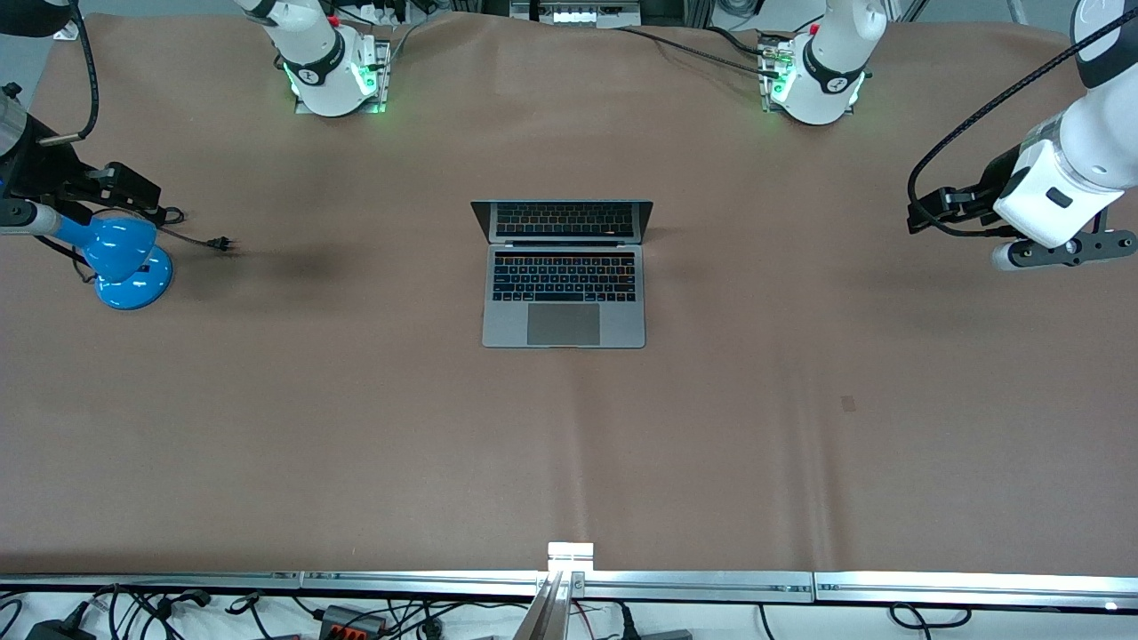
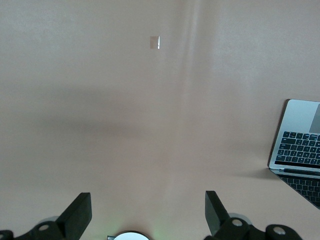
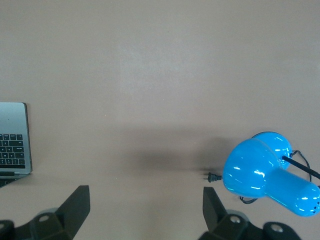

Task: Close laptop with both arms from behind

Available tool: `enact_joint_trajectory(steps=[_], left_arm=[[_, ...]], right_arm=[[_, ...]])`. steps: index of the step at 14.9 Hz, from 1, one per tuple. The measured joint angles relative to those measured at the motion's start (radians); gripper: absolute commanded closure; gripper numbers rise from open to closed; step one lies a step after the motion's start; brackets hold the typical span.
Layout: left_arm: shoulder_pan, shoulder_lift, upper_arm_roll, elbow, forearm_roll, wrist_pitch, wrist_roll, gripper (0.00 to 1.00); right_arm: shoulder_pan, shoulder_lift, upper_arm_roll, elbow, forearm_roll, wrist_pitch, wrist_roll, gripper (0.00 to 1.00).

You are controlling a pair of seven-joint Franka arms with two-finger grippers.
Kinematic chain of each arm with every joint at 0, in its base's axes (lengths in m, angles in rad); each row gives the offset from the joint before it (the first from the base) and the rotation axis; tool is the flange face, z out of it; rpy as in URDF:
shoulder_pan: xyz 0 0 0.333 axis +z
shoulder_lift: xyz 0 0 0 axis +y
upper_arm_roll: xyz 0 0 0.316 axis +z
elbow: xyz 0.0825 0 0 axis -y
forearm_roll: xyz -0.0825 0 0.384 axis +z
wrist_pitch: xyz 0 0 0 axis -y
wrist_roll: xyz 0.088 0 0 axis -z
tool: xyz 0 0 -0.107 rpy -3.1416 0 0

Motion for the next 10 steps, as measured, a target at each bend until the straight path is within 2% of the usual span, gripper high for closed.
enact_joint_trajectory(steps=[3,4,5,6,7,8,9,10], left_arm=[[0.000,0.000,0.000,0.000,0.000,0.000,0.000,0.00],[0.000,0.000,0.000,0.000,0.000,0.000,0.000,0.00],[0.000,0.000,0.000,0.000,0.000,0.000,0.000,0.31],[0.000,0.000,0.000,0.000,0.000,-0.001,0.000,0.72],[0.000,0.000,0.000,-0.001,0.000,-0.009,0.000,0.93],[0.000,0.000,0.000,-0.001,0.000,-0.027,-0.002,0.99],[0.000,0.000,0.000,-0.001,0.000,-0.039,-0.003,0.99],[0.000,-0.001,0.000,-0.001,0.000,-0.044,-0.003,0.99]], right_arm=[[0.000,0.000,0.000,0.000,0.000,0.000,0.000,0.00],[0.000,0.000,0.000,0.000,0.000,0.000,0.000,0.11],[0.000,0.000,0.000,0.000,0.000,0.000,0.000,0.36],[0.000,0.000,0.000,0.000,0.000,0.000,0.000,0.57],[0.000,0.000,0.000,0.000,0.000,0.000,0.000,0.74],[0.000,0.000,0.000,0.000,0.000,0.000,0.000,0.91],[0.000,0.000,0.000,0.000,0.000,0.000,0.000,1.00],[0.000,0.001,0.000,0.000,0.000,0.000,0.000,1.00]])
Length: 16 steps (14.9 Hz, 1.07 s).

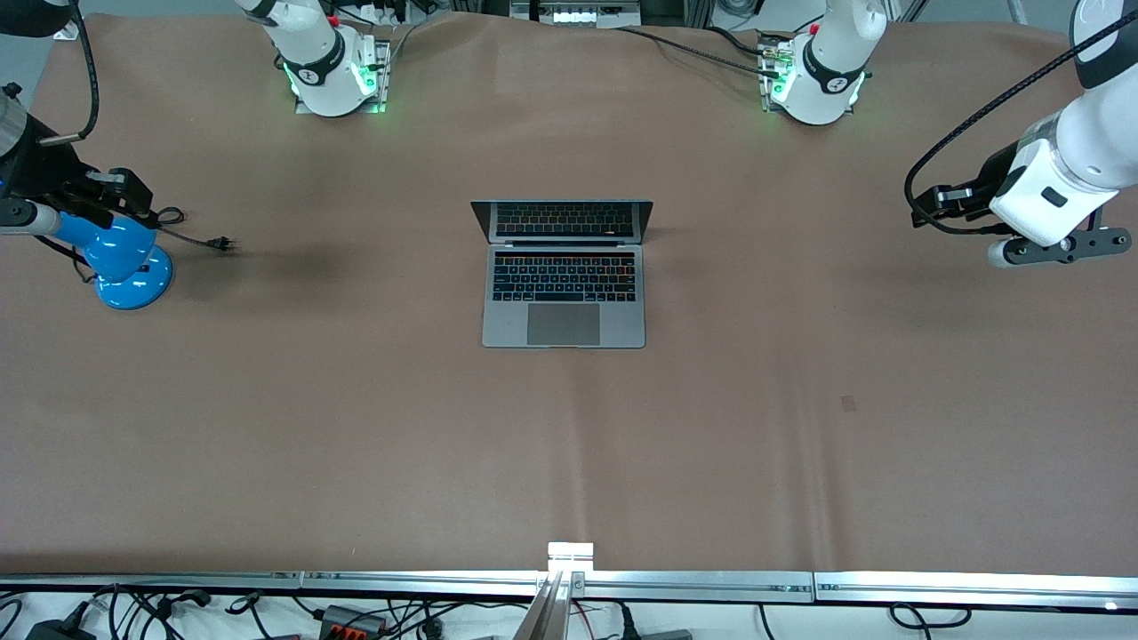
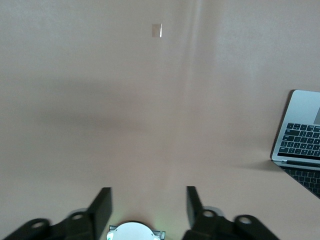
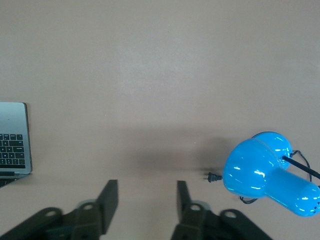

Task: Close laptop with both arms from behind

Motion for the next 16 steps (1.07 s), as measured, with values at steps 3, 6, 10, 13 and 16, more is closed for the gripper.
enact_joint_trajectory(steps=[3,6,10,13,16], left_arm=[[0.000,0.000,-0.002,0.000,0.000,-0.010,0.000,0.99],[-0.003,0.000,-0.003,0.000,0.000,-0.025,0.001,0.99],[-0.014,0.000,-0.005,-0.002,-0.001,-0.054,0.014,0.99],[-0.017,0.000,-0.022,-0.006,-0.040,-0.095,0.018,0.99],[-0.028,0.012,-0.082,-0.074,-0.162,-0.085,0.016,0.99]], right_arm=[[0.000,0.002,0.001,0.000,0.000,0.000,0.000,1.00],[0.001,0.005,0.002,0.000,0.000,-0.007,0.000,1.00],[0.019,0.021,0.009,0.000,0.000,-0.102,-0.002,1.00],[0.063,0.048,0.013,-0.003,0.001,-0.171,-0.003,1.00],[0.129,0.097,0.016,-0.024,0.052,-0.218,-0.001,1.00]])
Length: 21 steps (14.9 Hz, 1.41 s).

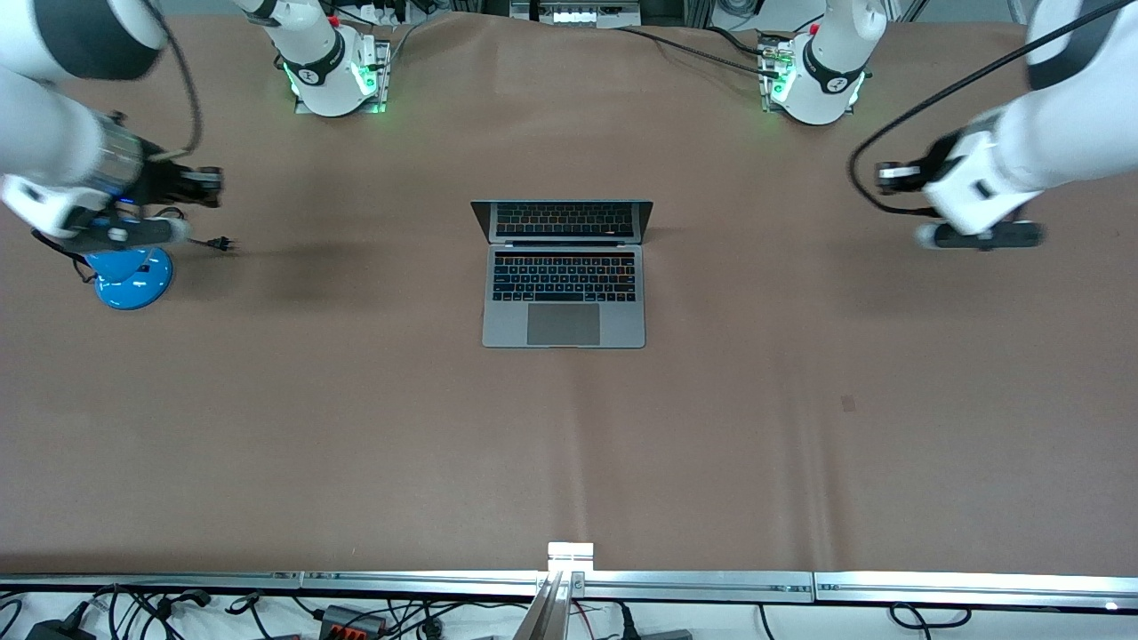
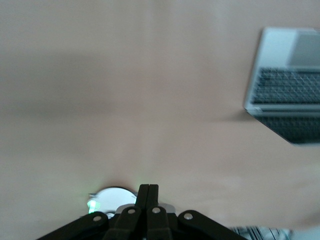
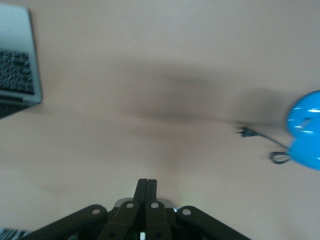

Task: Close laptop with both arms from behind
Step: 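Move both grippers toward the laptop screen's back edge, then push the laptop screen down toward the keyboard with both grippers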

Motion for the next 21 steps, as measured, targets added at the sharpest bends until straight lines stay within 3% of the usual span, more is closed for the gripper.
enact_joint_trajectory(steps=[4,8,11,16,21], left_arm=[[-0.027,0.024,-0.222,-0.190,-0.126,0.203,-0.166,1.00],[-0.036,0.025,-0.359,-0.333,-0.240,0.392,-0.189,1.00],[-0.036,0.045,-0.447,-0.417,-0.263,0.554,-0.196,1.00],[-0.034,0.148,-0.466,-0.431,-0.265,0.715,-0.198,1.00],[-0.033,0.194,-0.465,-0.402,-0.265,0.737,-0.198,1.00]], right_arm=[[0.080,0.048,0.003,-0.058,0.099,-0.001,0.000,1.00],[0.255,0.098,0.007,-0.080,0.190,0.010,0.013,1.00],[0.407,0.124,0.009,-0.081,0.210,0.051,0.098,1.00],[0.565,0.173,0.010,-0.087,0.211,0.205,0.276,1.00],[0.635,0.246,0.010,-0.089,0.211,0.358,0.378,1.00]])
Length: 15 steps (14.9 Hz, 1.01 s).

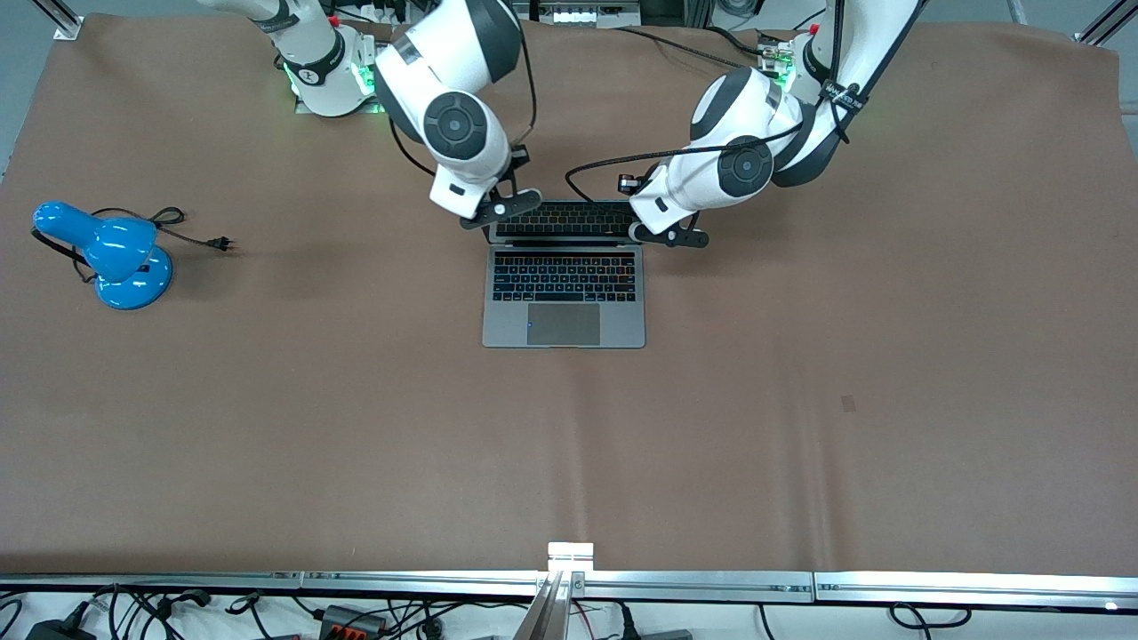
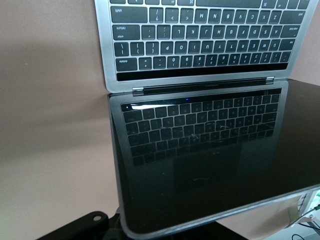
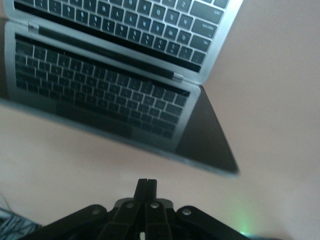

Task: Close laptop with both arms from behind
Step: 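Push the laptop screen down toward the keyboard with both grippers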

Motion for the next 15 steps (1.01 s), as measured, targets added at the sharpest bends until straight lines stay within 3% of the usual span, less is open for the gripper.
enact_joint_trajectory(steps=[8,15], left_arm=[[0.006,0.089,0.009,0.093,0.085,0.011,-0.016,1.00],[0.008,0.291,0.042,0.289,0.233,0.017,-0.074,1.00]], right_arm=[[0.012,0.037,-0.016,0.002,0.000,0.238,0.167,1.00],[0.002,0.136,-0.032,0.052,-0.032,0.372,0.177,1.00]])
